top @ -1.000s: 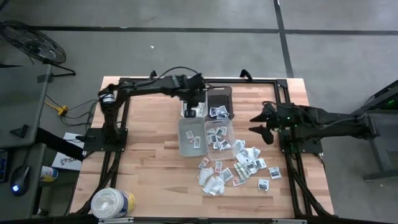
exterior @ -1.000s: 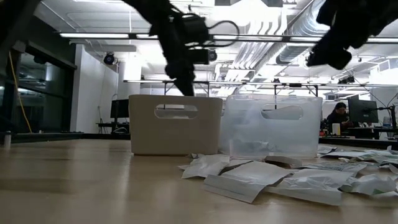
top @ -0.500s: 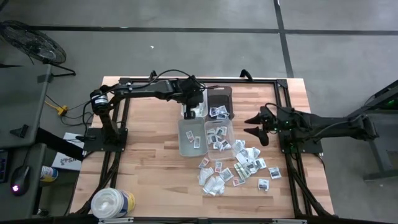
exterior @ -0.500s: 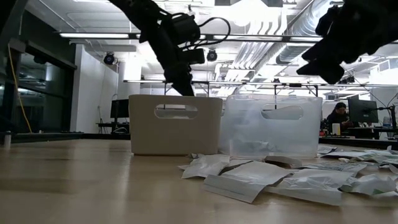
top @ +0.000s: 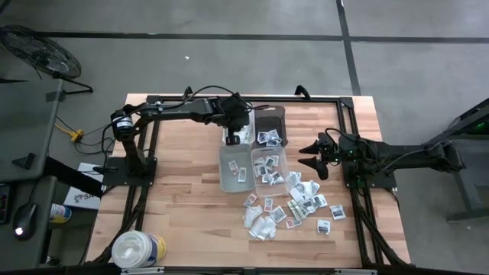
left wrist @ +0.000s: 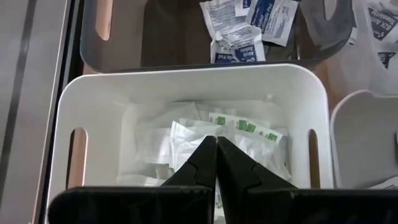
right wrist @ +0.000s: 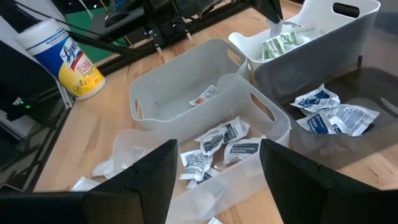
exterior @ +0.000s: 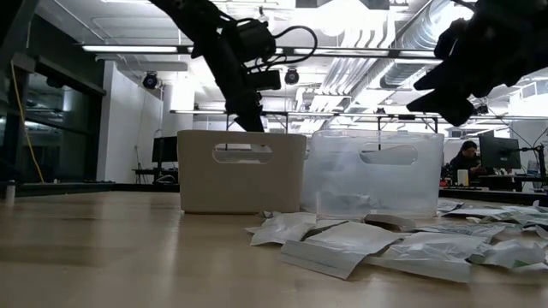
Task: Pick & Place First Aid Supplies
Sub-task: Put the green bandage pack into the white bin, then put the orange ointment pack into the gray bin
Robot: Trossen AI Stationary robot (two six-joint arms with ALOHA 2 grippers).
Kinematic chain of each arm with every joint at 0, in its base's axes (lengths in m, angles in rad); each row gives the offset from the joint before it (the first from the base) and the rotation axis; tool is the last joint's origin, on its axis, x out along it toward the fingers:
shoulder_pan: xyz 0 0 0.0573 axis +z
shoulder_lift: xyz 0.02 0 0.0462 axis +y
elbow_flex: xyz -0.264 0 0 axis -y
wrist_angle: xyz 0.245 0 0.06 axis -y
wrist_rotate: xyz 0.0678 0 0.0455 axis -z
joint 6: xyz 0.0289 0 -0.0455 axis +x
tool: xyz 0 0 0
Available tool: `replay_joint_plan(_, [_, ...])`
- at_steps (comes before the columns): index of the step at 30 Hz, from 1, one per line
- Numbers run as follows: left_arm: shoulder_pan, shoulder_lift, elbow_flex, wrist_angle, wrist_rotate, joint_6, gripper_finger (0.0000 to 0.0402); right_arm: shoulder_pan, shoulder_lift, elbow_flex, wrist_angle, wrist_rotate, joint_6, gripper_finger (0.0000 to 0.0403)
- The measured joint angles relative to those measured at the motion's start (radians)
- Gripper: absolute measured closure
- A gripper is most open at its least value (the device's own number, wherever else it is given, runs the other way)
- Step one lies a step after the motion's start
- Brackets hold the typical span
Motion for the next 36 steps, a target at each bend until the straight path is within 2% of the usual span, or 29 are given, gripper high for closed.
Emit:
replay_joint_plan(8, [0.0, 0.068, 0.0, -0.024, 0.056, -0.001, 0.0391, 0.0, 0.0, 0.0, -0.002, 0.0, -0.011, 0.0181])
replay_joint_plan(17, [0.0, 0.065, 0.002, -0.014, 0.028, -0.027, 0.0293, 0.0, 0.0, 0.0, -0.002, 0.0, -0.011, 0.0181])
replay_joint_plan(22, [0.0, 0.065, 0.054, -0.069, 0.045, -0.021, 0.0252, 0.0, 0.0, 0.0, -0.002, 0.0, -0.011, 0.0181])
replay_joint_plan(30, [-0.022, 0.049, 0.204, -0.248, 0.059, -0.019, 0.0246, 0.0, 0.0, 0.001, -0.002, 0.0, -0.011, 0.0181])
replay_joint_plan(36, [-0.117, 0.03, 0.248, -0.401, 0.103, -0.028, 0.0246, 0.0, 0.0, 0.001, -0.001, 0.0, -0.011, 0.0181])
